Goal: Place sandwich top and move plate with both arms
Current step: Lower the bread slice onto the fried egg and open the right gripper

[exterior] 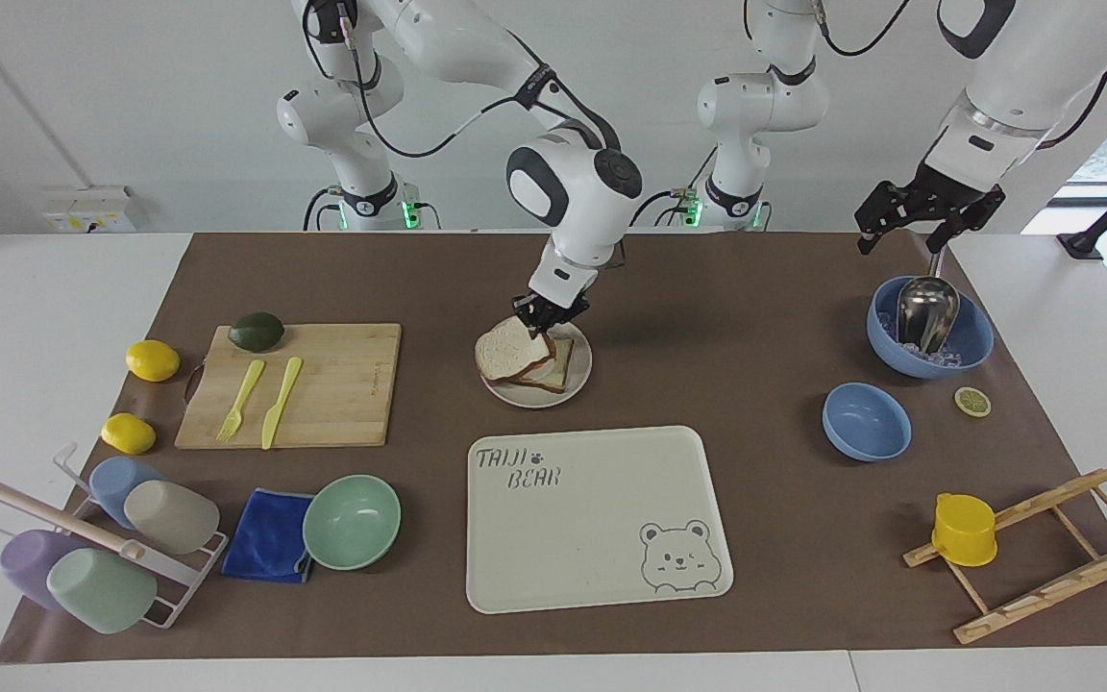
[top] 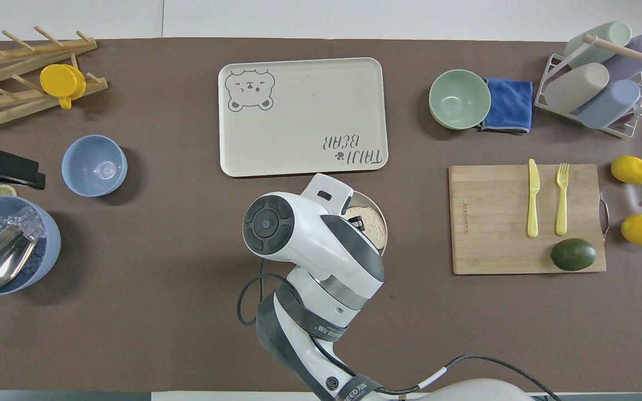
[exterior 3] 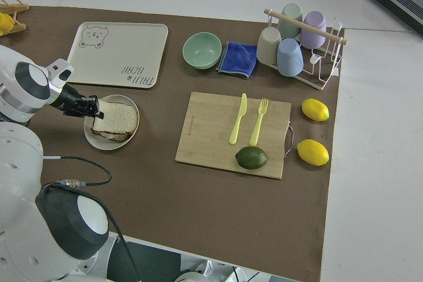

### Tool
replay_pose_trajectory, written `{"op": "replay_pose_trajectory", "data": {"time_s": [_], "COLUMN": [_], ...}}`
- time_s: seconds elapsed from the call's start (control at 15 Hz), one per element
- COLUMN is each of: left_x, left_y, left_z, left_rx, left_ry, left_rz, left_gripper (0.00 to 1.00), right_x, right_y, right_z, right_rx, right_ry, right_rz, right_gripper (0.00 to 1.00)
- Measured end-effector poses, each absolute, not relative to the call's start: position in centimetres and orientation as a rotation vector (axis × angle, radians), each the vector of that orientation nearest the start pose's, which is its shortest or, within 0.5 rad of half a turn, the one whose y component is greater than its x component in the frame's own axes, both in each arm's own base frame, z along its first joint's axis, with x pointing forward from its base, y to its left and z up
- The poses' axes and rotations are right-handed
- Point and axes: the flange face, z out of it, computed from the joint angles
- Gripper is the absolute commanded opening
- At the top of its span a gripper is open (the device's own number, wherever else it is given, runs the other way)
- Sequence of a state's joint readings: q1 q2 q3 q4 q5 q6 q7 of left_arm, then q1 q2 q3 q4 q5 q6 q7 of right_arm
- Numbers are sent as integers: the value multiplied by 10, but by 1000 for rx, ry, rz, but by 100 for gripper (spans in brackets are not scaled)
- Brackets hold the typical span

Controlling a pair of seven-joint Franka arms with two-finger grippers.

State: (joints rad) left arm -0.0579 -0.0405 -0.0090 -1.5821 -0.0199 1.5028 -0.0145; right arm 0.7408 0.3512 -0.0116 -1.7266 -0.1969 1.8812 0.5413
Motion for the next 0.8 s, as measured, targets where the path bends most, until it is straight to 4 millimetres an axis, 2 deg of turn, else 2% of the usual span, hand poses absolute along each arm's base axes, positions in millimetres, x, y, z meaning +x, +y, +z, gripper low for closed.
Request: {"op": "replay_pose_trajectory", "data": {"time_s": [0.53, 0.67, 0.73, 0.8], "left_x": [533, 533, 533, 533], "left_y": [-39, -39, -39, -39], "left_z": [635, 635, 636, 636], "left_rx": [-3157, -3157, -3158, -3158], "left_ry": [88, 88, 88, 88], "left_rz": [63, 63, 63, 62], "left_gripper": [100, 100, 100, 100], "right_x": [470, 468, 467, 465], "right_y": [410, 410, 410, 409], "right_z": [347, 343, 341, 340], "right_rx": [-3341, -3331, -3325, -3321], "right_ry": [-419, -418, -418, -417], "right_rz": [56, 41, 31, 24], "right_gripper": [2, 19, 36, 62]}}
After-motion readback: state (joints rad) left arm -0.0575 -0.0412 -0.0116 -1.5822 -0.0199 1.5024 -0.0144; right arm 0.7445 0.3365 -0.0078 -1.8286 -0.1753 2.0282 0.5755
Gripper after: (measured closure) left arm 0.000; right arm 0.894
